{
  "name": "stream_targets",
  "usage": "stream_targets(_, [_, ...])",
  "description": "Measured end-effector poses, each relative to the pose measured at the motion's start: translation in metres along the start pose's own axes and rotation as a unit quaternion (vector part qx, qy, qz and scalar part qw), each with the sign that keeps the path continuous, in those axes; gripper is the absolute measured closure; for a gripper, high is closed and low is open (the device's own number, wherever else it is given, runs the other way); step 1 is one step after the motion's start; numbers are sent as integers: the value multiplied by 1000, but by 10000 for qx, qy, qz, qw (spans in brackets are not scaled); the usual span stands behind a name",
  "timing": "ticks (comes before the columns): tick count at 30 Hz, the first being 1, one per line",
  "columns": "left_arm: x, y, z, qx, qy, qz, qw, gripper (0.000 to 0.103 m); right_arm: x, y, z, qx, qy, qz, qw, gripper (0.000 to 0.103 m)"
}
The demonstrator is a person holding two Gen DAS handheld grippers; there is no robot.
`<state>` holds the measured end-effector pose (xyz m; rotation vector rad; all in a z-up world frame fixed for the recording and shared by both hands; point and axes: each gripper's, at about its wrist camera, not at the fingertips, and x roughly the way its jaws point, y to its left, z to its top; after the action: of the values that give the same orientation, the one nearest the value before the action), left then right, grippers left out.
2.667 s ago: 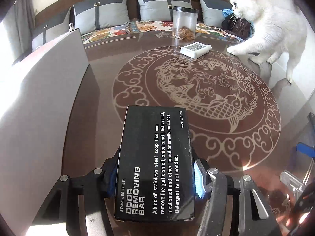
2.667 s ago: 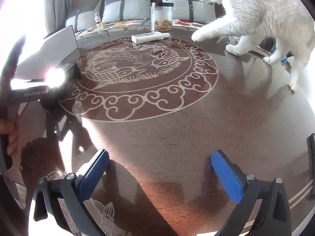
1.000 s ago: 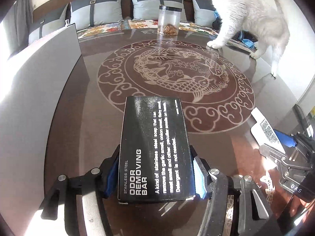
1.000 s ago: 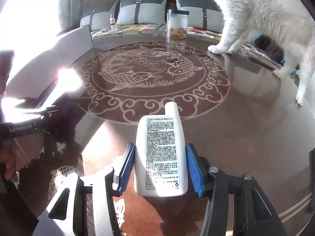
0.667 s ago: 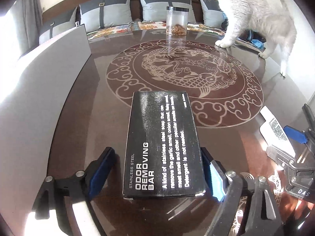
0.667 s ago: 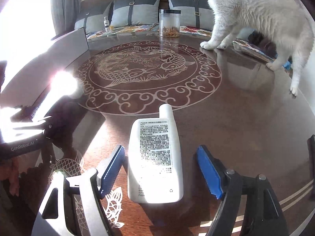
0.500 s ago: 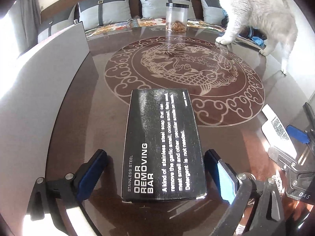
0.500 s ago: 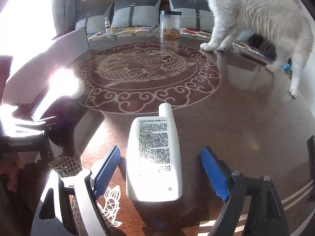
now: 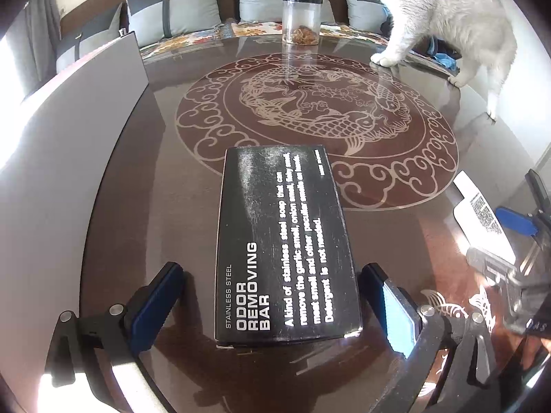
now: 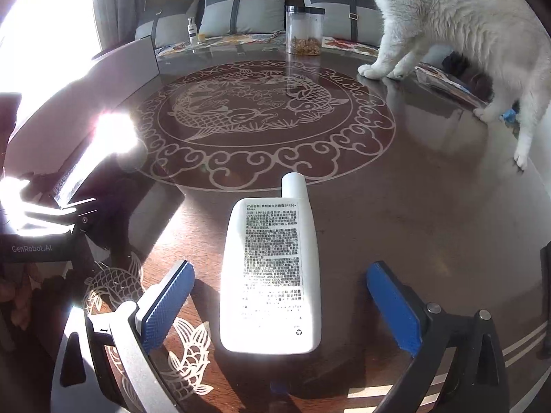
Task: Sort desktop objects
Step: 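Lift and carry the black box and lotion tube over the cardboard box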
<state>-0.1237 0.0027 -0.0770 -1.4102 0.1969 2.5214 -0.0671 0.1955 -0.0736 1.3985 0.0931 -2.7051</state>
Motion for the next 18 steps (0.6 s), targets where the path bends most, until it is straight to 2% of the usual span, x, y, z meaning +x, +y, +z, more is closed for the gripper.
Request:
stream_targets(1, [-1, 0, 0, 18, -18, -20, 10000, 0, -3, -1, 2, -27, -10, 18, 10000, 36])
stream_targets(2, [-3, -1, -2, 56, -129, -32, 9999, 16, -5, -2, 4, -42, 28, 69, 10000, 51])
stream_targets(3, [-8, -3, -2, 152, -271, -87, 9995, 44, -5, -4, 7, -19, 162, 52, 9999, 51])
stream_targets(5, [-11, -6, 0, 253, -269, -279, 9989, 45, -5, -8, 11, 95, 347, 218, 9991, 51])
stream_targets(7, [-16, -2, -3, 104, -291, -544, 9980, 45, -12, -10, 14, 236, 396, 297, 9985, 51])
stream_targets(9, [-29, 5, -2, -66, -356, -773, 9964, 45, -29, -9, 21, 363, 245, 435, 9981, 51])
stream_targets(12, [-72, 23, 5, -316, -753, -999, 9916, 45, -59, 2, 42, 414, -92, 616, 9972, 51])
stream_targets(15, [-125, 63, 9, -739, -1205, -1061, 9842, 45, -87, 32, 75, 223, -447, 868, 9950, 51])
stream_targets(18, [-169, 118, 6, -1081, -1515, -743, 9797, 45, -107, 80, 114, -66, -765, 1343, 9880, 51])
